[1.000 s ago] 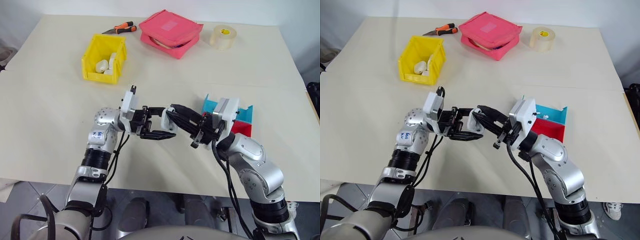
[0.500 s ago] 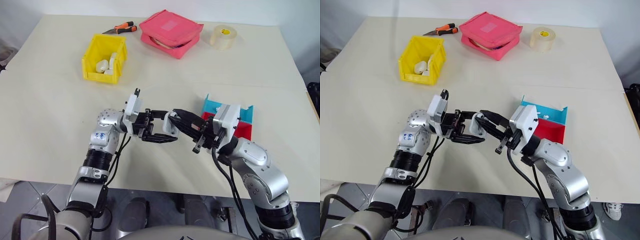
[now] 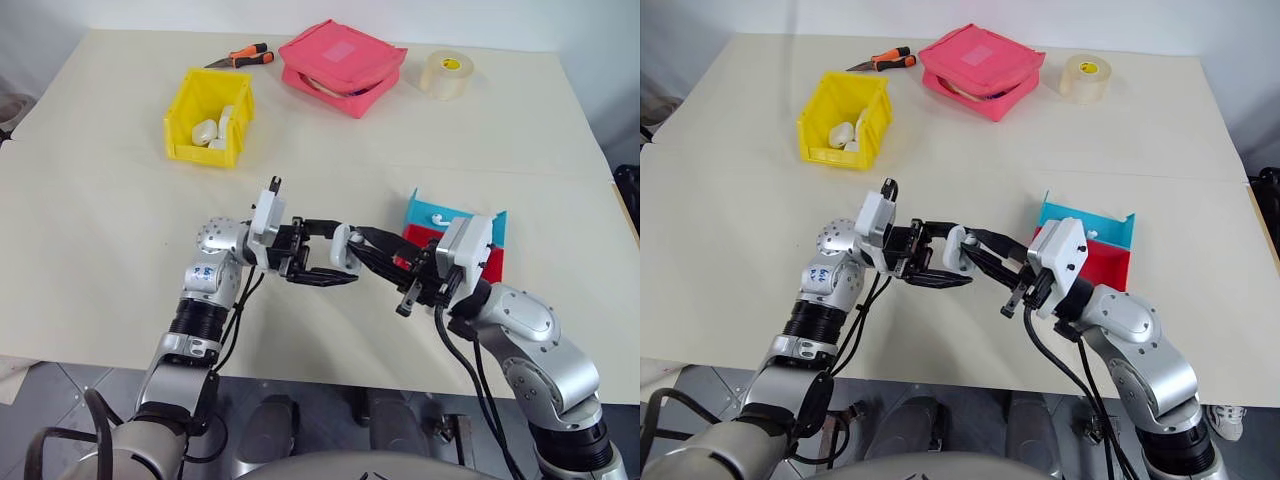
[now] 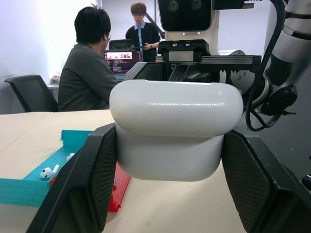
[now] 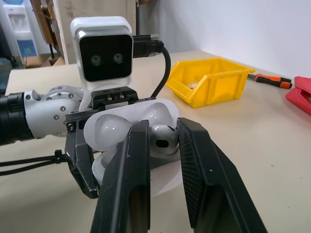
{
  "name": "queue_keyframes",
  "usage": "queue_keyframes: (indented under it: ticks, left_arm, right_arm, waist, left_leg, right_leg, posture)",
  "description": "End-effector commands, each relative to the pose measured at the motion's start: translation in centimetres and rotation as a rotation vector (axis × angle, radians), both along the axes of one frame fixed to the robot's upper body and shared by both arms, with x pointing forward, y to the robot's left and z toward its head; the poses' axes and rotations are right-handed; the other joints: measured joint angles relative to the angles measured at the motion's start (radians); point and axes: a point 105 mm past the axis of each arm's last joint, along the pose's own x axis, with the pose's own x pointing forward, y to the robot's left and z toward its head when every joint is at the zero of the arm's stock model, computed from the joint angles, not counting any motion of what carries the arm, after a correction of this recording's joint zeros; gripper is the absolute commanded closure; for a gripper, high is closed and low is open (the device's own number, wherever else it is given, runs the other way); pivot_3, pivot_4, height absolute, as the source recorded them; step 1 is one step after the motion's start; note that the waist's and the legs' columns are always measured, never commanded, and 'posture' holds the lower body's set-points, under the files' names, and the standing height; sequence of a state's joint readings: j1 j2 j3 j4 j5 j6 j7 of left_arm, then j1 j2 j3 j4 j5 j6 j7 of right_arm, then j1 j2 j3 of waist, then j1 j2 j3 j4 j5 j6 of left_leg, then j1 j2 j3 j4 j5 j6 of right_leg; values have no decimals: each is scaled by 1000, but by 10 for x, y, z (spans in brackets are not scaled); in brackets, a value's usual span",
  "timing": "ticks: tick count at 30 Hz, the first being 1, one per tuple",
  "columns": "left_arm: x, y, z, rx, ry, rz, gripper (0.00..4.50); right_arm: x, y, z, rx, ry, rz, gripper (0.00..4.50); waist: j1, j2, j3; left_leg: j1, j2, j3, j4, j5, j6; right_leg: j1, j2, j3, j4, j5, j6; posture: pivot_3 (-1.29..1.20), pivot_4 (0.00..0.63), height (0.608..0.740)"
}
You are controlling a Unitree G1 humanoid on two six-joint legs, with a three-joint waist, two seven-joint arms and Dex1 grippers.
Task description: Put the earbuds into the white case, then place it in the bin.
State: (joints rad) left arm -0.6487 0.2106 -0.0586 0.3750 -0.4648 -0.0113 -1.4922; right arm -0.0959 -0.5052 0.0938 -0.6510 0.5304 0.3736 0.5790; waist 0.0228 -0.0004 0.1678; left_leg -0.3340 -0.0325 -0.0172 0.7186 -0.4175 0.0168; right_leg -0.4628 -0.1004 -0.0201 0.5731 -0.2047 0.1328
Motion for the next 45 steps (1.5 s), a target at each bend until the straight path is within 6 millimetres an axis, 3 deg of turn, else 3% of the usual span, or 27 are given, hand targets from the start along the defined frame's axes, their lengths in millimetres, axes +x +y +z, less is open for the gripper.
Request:
queue_keyframes:
  ticks: [1, 9, 16, 22, 27, 33, 36, 39, 42, 45]
  left_arm:
    - [3, 7, 32, -112, -110, 27, 1690]
    - [5, 6, 29, -106, -111, 22, 1690]
    - [5, 4, 28, -105, -116, 23, 1690]
    - [8, 4, 27, -108, -110, 42, 1690]
    - [16, 7, 26, -103, -97, 85, 1690]
    - [24, 13, 23, -79, -88, 135, 1690]
    - [27, 14, 23, -83, -88, 148, 1690]
    - [27, 13, 24, -85, -91, 152, 1690]
    - [28, 12, 25, -87, -92, 156, 1690]
    - [29, 12, 26, -87, -94, 155, 1690]
  right_arm:
    - [-2, 2, -30, -94, 148, 25, 4033]
    - [7, 7, -19, -145, 150, 37, 4033]
    - [10, 11, 2, -153, 83, 60, 1784]
    - [10, 12, 20, -148, 38, 69, 1784]
    - [11, -2, 27, -170, 20, 24, 1784]
    - [10, -41, 32, -236, 19, -86, 1784]
    - [10, -72, 29, -269, 51, -197, 1784]
    - [9, -103, 19, -292, 120, -304, 1784]
    - [-3, -154, -9, -345, 275, -475, 1784]
    - [-23, -184, -21, -351, 363, -568, 1188]
  waist:
    - [0, 0, 0]
    - [0, 0, 0]
    - [0, 0, 0]
    - [1, 0, 0]
    - [1, 0, 0]
    - [3, 0, 0]
    - [3, 0, 0]
    - [5, 0, 0]
    - [9, 0, 0]
    - [14, 0, 0]
  left_leg:
    - [0, 0, 0, 0, 0, 0]
    - [0, 0, 0, 0, 0, 0]
    - [0, 0, 0, 0, 0, 0]
    - [0, 0, 0, 0, 0, 0]
    - [0, 0, 0, 0, 0, 0]
    - [-1, 0, 0, 0, 0, 0]
    - [-1, 0, 0, 0, 0, 1]
    - [0, 0, 0, 0, -1, 1]
    - [0, 0, 1, 0, -1, 2]
    - [0, -1, 2, 1, -1, 3]
  right_leg:
    - [0, 0, 0, 0, 0, 0]
    - [0, 0, 0, 0, 0, 0]
    - [0, 0, 0, 0, 0, 0]
    - [0, 0, 0, 0, 0, 0]
    - [0, 0, 0, 0, 0, 0]
    - [0, 0, 0, 0, 0, 0]
    - [0, 0, 0, 0, 0, 0]
    - [1, 0, 0, -1, 0, 1]
    - [1, 0, 1, -1, 1, 1]
    - [2, 0, 1, -2, 1, 2]
  posture:
    - [0, 150, 740]
    - [0, 150, 740]
    - [0, 150, 740]
    - [0, 150, 740]
    - [0, 150, 740]
    - [0, 150, 740]
    - [0, 150, 740]
    - [0, 150, 740]
    - [0, 150, 740]
    - [0, 150, 740]
